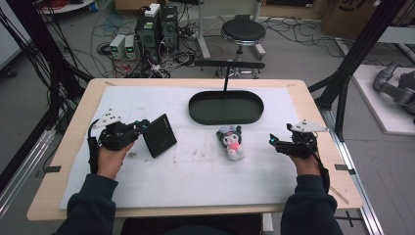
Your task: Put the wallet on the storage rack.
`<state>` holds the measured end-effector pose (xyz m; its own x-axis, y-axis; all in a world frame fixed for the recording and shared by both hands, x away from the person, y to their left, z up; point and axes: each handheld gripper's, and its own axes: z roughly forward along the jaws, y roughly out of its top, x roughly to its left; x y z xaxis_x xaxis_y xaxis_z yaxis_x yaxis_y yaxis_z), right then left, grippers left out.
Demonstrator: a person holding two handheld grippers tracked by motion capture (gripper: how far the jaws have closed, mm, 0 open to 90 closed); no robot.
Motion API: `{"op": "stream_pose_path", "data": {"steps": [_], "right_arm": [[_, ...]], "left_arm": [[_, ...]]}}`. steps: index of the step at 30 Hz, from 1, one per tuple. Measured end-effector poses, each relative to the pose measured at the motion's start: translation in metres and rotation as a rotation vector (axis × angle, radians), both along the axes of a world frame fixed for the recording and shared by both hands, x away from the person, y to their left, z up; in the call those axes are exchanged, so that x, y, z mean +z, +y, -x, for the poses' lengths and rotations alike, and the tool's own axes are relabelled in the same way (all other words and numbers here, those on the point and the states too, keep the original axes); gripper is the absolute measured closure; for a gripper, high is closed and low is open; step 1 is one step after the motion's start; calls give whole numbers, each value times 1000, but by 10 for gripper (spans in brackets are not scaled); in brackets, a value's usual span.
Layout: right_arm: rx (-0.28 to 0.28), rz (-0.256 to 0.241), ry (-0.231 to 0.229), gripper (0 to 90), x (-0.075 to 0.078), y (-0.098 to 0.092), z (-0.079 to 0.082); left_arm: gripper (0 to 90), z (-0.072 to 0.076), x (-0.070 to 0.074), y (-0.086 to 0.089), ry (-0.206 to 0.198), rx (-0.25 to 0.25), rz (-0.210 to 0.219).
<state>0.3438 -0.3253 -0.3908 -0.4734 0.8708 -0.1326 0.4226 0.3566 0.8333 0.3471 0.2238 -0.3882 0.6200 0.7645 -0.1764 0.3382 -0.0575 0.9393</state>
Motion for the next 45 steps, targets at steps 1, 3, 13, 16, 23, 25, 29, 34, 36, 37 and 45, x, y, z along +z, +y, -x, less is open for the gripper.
{"op": "stream_pose_path", "data": {"steps": [1,3,13,16,23,25,29,34,36,37,45], "right_arm": [[0,0,0,238,0,0,0],[4,2,-1,239,0,0,0],[2,2,4,239,0,0,0],[1,1,4,239,-1,0,0],[2,2,5,239,-1,0,0],[0,2,5,239,-1,1,0],[3,2,4,239,-1,1,-1],[1,2,6,239,-1,1,0],[3,1,6,239,-1,0,0],[1,0,7,239,-1,0,0],[8,0,10,242,-1,1,-1]], "left_arm": [[822,0,0,-2,-4,-1,2],[822,0,-1,-3,4,-16,7],[816,-2,-9,-9,39,-72,30],[814,-2,-10,-9,42,-84,39],[802,0,-9,-11,23,-170,79],[782,1,-9,-13,20,-171,79],[697,-1,-13,-19,42,-187,36],[662,-1,-17,-30,55,-209,-8],[641,-2,-19,-31,66,-204,-10],[623,-2,-19,-31,69,-200,-16],[623,-2,-28,-39,89,-160,-65]]}}
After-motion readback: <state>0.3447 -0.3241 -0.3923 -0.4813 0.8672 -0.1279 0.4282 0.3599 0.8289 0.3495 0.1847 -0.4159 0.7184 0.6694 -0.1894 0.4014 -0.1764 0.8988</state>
